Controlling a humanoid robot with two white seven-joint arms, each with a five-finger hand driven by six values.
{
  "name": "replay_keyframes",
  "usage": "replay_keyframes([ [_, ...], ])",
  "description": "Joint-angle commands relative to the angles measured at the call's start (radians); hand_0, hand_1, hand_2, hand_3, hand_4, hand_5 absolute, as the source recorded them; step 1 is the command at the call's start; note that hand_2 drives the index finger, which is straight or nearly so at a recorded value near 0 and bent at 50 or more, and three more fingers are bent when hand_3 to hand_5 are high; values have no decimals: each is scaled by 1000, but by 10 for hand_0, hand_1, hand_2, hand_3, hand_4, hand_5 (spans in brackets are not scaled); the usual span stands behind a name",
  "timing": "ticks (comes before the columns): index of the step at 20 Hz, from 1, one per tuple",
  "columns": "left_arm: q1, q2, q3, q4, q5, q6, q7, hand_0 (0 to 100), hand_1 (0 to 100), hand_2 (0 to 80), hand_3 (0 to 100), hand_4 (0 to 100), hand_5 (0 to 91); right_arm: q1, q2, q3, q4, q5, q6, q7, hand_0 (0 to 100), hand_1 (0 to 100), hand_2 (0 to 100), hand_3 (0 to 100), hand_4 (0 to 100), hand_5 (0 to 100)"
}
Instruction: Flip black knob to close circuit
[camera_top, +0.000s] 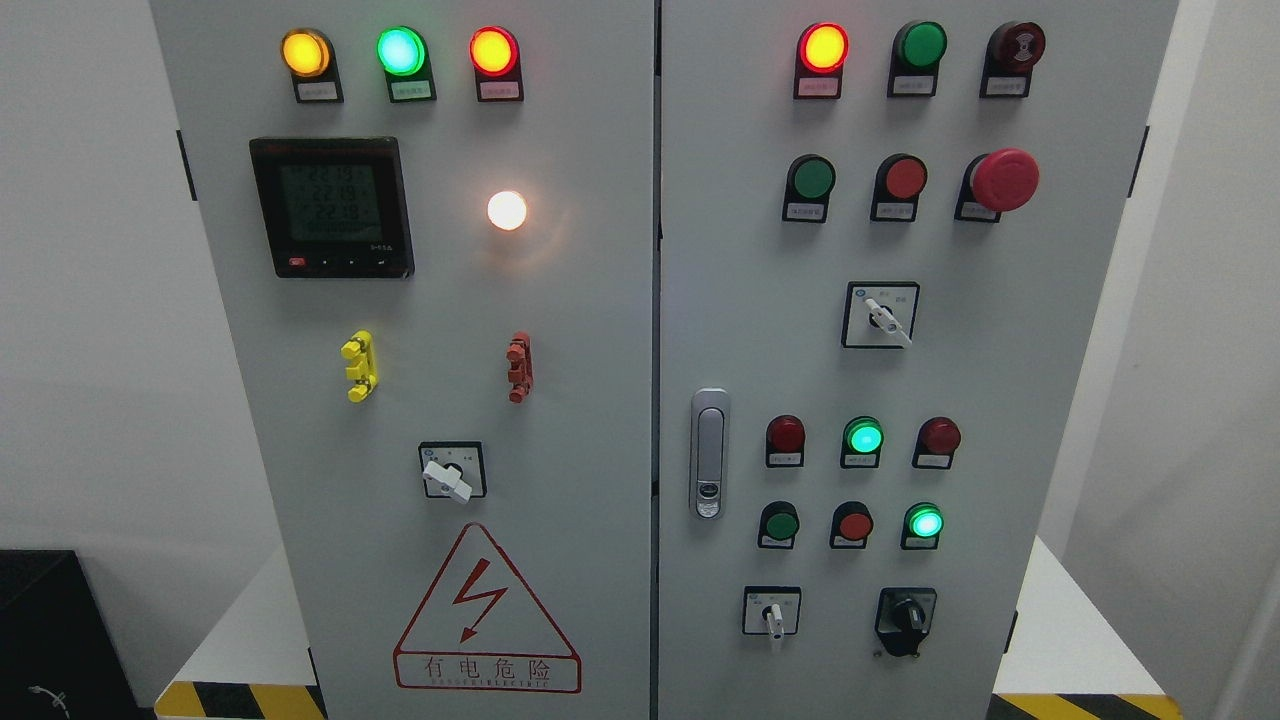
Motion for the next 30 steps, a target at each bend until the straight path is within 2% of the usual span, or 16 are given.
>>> replay_keyframes([
  [1,0,0,-21,21,-21,1,1,0,0,0,0,0,0,0,0,9,-4,-12,-1,1,0,204,0,0,0,0],
  [7,0,0,-20,21,-21,1,1,0,0,0,0,0,0,0,-5,9,-6,-12,-5,2,0,205,0,0,0,0],
  [10,0,0,-21,21,-20,1,1,0,0,0,0,0,0,-2,-29,6,-15,-14,-8,10,0,205,0,0,0,0],
  [15,0,0,-21,21,-21,1,1,0,0,0,0,0,0,-5,-47,9,-134,-6,-9,9,0,214,0,0,0,0],
  [18,0,0,-20,21,-20,1,1,0,0,0,0,0,0,-5,-58,6,-207,52,-24,1,0,218,0,2,0,0],
  [19,0,0,-20,21,-20,1,1,0,0,0,0,0,0,-5,-58,6,-226,66,-44,-4,0,219,83,90,4,0],
  [20,0,0,-21,21,-21,1,1,0,0,0,0,0,0,-5,-61,6,-240,83,-67,-14,0,219,160,168,82,0],
  [21,0,0,-20,21,-21,-1,1,0,0,0,0,0,0,-6,-64,8,-253,106,-90,-43,0,218,189,208,121,0],
  [23,0,0,-20,21,-21,1,1,0,0,0,0,0,0,-6,-64,8,-277,171,-135,-77,0,198,280,331,220,0],
  [24,0,0,-20,21,-21,1,1,0,0,0,0,0,0,-6,-64,6,-294,201,-149,-95,0,191,302,358,240,0],
  [26,0,0,-20,21,-20,1,1,0,0,0,0,0,0,-6,-64,6,-325,244,-158,-122,0,159,390,491,336,99],
  [27,0,0,-20,21,-21,1,1,0,0,0,0,0,0,-6,-63,8,-342,262,-170,-126,0,156,407,521,348,115],
  [28,0,0,-21,21,-21,-1,1,0,0,0,0,0,0,-6,-60,8,-358,281,-182,-137,0,144,442,567,395,175],
  [30,0,0,-20,21,-20,-1,1,0,0,0,0,0,0,-6,-60,9,-394,343,-207,-187,0,141,482,617,444,240],
])
